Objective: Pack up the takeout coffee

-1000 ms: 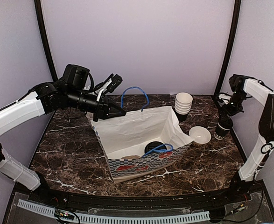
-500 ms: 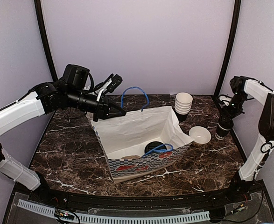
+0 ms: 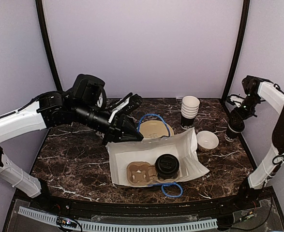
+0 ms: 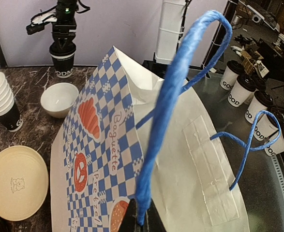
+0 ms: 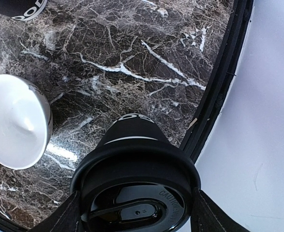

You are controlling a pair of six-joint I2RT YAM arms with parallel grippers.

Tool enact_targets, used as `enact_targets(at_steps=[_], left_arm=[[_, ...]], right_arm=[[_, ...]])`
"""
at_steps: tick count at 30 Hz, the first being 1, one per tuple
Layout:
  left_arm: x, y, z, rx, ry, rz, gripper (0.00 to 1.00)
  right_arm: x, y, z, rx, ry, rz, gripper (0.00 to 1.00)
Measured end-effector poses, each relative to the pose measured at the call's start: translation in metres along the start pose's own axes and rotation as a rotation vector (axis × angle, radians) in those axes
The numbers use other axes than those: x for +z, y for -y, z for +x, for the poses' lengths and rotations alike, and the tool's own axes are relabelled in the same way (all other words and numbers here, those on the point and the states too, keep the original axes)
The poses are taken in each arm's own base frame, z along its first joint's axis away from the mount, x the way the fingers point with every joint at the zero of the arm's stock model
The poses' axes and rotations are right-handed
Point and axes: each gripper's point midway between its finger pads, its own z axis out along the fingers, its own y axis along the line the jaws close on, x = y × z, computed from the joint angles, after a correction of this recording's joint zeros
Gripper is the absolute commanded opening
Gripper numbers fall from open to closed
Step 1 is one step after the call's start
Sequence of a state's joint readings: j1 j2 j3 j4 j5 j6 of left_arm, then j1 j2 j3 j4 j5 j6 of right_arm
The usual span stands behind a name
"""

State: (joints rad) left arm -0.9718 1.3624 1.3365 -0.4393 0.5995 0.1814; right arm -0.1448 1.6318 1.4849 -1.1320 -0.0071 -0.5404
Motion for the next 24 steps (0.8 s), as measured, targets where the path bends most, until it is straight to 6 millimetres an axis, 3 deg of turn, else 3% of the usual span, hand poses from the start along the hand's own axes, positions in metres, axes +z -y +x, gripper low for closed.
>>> enact_targets(at_steps=[10,14,24], left_arm=[[0.009,0.072,0.009,0.06,-0.029,0.096,0.0],[0.012,0.088,0.013,0.058,-0.038,0.116,0.0],[0.015,0.069,0.013,0.084,-0.048,0.002,0.0]], right_arm=[[0.005,-0.008,0.005,0.001,-0.007,-0.03,0.68],[0.002,-0.01,0.006,0.001,0.003,-0.031,0.67],[-0.008,-0.015,0.01,-0.007,0.037,-0.026,0.67]])
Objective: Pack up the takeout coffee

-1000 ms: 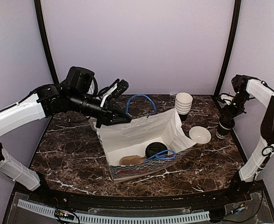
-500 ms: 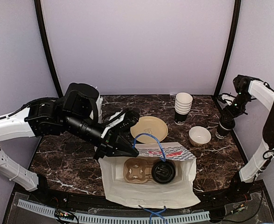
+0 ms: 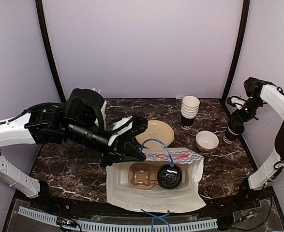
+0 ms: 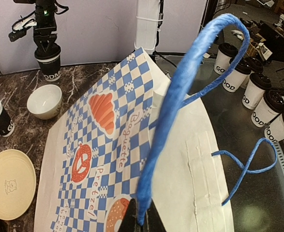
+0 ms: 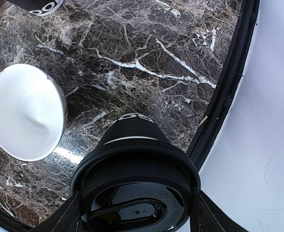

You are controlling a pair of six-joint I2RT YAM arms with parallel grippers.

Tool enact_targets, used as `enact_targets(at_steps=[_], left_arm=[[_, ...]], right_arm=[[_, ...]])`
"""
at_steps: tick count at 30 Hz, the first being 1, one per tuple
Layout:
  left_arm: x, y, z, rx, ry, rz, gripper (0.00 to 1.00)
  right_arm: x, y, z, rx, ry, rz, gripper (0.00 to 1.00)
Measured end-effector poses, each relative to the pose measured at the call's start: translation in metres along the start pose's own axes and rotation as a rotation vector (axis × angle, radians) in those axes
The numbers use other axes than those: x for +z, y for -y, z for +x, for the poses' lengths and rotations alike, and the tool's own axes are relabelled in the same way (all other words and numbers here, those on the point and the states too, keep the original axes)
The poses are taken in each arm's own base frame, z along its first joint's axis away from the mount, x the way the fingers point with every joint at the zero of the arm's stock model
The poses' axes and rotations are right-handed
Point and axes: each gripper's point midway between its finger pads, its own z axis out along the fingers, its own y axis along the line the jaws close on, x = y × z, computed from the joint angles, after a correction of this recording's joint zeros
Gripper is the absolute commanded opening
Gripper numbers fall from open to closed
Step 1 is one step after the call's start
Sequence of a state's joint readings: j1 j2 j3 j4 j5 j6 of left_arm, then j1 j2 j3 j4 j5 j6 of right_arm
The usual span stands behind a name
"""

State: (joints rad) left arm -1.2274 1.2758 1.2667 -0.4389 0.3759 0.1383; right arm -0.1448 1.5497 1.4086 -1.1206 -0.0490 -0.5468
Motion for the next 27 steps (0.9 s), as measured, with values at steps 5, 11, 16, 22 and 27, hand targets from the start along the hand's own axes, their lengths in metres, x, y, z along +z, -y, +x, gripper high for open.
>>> enact_targets(at_steps=[5,11,16,22,27], left_arm=[[0.004,-0.012,-0.008,0.029,-0.004,-0.046,0.0],[0.004,-0.045,-0.01,0.005,-0.014,-0.129,0.0],[-0.009,-0.095,-0.006,-0.054,-0.01,-0.238,0.0],[-0.012,-0.139,-0.001,-0.101,-0.021,-0.313,0.09],[-0.008,-0.161,0.0,-0.114,-0.037,-0.35,0.24]], right_arm=[[-0.002,-0.002,0.003,-0.014,0.006,0.003,0.67],[-0.006,-0.005,0.0,-0.03,0.03,-0.007,0.67],[-0.014,-0.01,-0.004,-0.04,0.066,-0.019,0.67],[-0.04,-0.014,-0.015,-0.063,0.129,-0.018,0.67],[-0.085,-0.035,-0.035,-0.131,0.241,-0.038,0.68]])
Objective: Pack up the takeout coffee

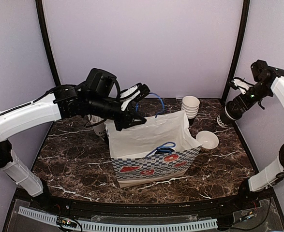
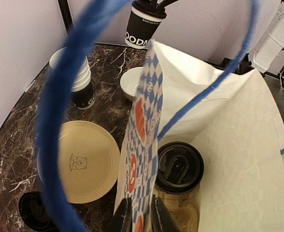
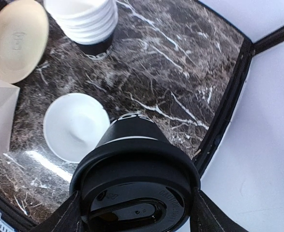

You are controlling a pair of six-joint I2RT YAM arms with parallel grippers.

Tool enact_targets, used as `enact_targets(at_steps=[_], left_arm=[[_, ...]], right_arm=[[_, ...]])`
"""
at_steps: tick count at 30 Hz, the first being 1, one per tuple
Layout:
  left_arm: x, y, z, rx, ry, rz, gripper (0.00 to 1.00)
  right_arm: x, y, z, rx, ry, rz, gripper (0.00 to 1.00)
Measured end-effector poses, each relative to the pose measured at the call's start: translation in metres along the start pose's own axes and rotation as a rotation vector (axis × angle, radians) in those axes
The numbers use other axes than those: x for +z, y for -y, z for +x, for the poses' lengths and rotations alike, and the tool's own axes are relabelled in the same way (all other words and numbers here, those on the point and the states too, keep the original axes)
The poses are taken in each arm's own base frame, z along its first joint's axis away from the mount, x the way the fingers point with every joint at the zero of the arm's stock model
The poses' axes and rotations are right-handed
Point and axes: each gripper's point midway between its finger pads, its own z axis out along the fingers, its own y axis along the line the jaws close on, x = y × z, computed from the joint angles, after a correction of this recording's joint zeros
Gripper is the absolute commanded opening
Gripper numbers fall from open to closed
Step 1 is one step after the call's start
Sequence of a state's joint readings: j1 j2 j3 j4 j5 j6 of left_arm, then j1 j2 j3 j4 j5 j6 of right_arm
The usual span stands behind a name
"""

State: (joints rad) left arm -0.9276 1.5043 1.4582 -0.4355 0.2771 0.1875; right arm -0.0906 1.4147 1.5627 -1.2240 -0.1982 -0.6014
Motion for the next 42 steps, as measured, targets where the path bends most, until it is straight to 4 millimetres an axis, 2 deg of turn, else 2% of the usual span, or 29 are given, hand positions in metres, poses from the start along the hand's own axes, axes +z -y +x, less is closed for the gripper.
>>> enact_targets(at_steps=[2,5,8,10,11,13,16,18,22,26,28,32,36,42], left_arm=[[0.004,-0.008,0.002,-0.007,-0.012,-0.024,0.29],[0.004,-0.02,0.004,-0.011,-0.021,-0.068,0.47],[-0.002,-0.03,-0.002,-0.006,-0.011,-0.106,0.58],[-0.007,-0.034,-0.012,0.001,0.008,-0.125,0.67],[-0.011,-0.037,-0.018,0.007,0.021,-0.134,0.73],[-0.019,-0.039,-0.029,0.015,0.051,-0.149,0.79],[-0.037,-0.036,-0.04,0.02,0.09,-0.165,0.82],[-0.054,-0.034,-0.05,0.028,0.129,-0.183,0.84],[-0.103,-0.034,-0.069,0.04,0.22,-0.267,0.89],[-0.137,-0.044,-0.075,0.02,0.265,-0.379,0.89],[-0.142,-0.051,-0.072,-0.001,0.259,-0.429,0.89],[-0.135,-0.068,-0.055,-0.062,0.188,-0.509,0.89],[-0.134,-0.081,-0.038,-0.111,0.124,-0.588,0.91],[-0.153,-0.096,-0.03,-0.16,0.098,-0.699,0.92]], right_arm=[[-0.022,-0.012,-0.019,-0.047,0.071,-0.018,0.68],[-0.067,-0.034,-0.051,-0.138,0.211,-0.042,0.69],[-0.112,-0.058,-0.075,-0.232,0.35,-0.064,0.69],[-0.146,-0.081,-0.086,-0.309,0.452,-0.086,0.69],[-0.151,-0.087,-0.088,-0.326,0.468,-0.099,0.69],[-0.17,-0.104,-0.091,-0.372,0.525,-0.13,0.69],[-0.192,-0.125,-0.096,-0.429,0.602,-0.18,0.68],[-0.201,-0.137,-0.097,-0.456,0.636,-0.225,0.68],[-0.22,-0.165,-0.103,-0.519,0.71,-0.34,0.67],[-0.247,-0.198,-0.105,-0.603,0.807,-0.482,0.66],[-0.258,-0.216,-0.101,-0.646,0.841,-0.566,0.66],[-0.266,-0.251,-0.095,-0.737,0.857,-0.731,0.66],[-0.265,-0.292,-0.091,-0.83,0.83,-0.899,0.66],[-0.25,-0.368,-0.075,-1.023,0.741,-1.053,0.66]])
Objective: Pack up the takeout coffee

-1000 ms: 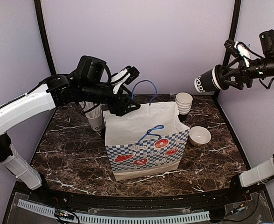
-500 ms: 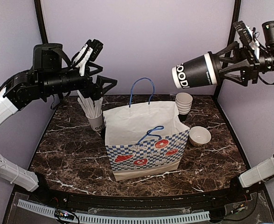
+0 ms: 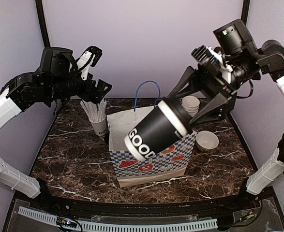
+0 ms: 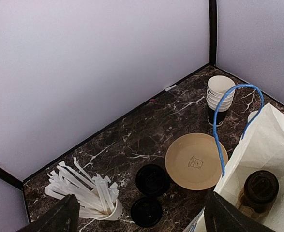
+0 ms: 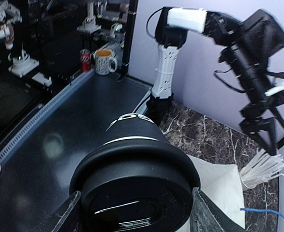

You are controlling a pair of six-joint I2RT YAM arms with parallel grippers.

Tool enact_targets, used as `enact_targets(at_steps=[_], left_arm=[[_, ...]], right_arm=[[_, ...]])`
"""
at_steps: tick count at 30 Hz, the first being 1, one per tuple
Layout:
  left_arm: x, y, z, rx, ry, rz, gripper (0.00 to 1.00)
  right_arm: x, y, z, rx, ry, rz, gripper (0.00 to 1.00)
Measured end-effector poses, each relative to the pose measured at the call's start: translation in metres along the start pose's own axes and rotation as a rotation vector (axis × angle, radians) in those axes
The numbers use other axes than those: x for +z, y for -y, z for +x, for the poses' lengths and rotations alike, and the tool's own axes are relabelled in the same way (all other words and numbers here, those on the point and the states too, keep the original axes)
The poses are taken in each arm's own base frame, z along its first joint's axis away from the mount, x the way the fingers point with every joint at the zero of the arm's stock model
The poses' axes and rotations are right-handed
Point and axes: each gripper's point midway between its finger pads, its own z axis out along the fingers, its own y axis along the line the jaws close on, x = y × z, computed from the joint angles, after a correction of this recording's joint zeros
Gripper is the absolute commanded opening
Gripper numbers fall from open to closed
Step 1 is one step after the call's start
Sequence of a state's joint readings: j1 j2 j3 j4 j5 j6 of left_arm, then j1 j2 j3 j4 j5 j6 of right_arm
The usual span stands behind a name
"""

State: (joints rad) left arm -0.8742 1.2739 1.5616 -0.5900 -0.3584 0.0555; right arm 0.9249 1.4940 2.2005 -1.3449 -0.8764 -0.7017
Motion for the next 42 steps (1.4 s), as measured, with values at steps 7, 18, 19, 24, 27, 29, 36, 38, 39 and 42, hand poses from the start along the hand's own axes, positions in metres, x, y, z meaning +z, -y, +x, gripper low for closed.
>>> enact_targets(at_steps=[7,18,19,24,27,29,36,38,39,42], left_arm=[[-0.023,-0.025,-0.013,-0.061,0.0,-0.082,0.92],[-0.085,-0.053,0.003,-0.169,0.039,-0.119,0.91],[-0.092,-0.054,0.003,-0.174,0.051,-0.112,0.91],[-0.103,-0.051,0.01,-0.169,0.049,-0.069,0.89],[-0.1,-0.045,0.019,-0.159,0.028,-0.041,0.89],[-0.093,-0.038,0.028,-0.148,-0.001,-0.021,0.89],[-0.081,-0.023,0.051,-0.128,-0.058,0.031,0.88],[-0.081,-0.021,0.053,-0.127,-0.062,0.043,0.88],[-0.081,-0.02,0.052,-0.127,-0.063,0.049,0.88],[-0.08,-0.018,0.052,-0.126,-0.065,0.059,0.88]], right_arm=[[0.126,-0.039,0.04,-0.112,-0.26,-0.154,0.64],[0.294,-0.027,0.185,-0.19,-0.76,-0.072,0.69],[0.301,-0.023,0.197,-0.195,-0.795,-0.063,0.69],[0.322,-0.001,0.222,-0.203,-0.849,0.0,0.7],[0.32,0.009,0.224,-0.215,-0.864,0.041,0.72],[0.318,0.015,0.227,-0.222,-0.879,0.065,0.75],[0.312,0.035,0.23,-0.222,-0.893,0.11,0.94],[0.312,0.044,0.226,-0.21,-0.878,0.121,0.96],[0.312,0.048,0.224,-0.205,-0.867,0.123,0.96],[0.311,0.052,0.214,-0.195,-0.83,0.108,0.98]])
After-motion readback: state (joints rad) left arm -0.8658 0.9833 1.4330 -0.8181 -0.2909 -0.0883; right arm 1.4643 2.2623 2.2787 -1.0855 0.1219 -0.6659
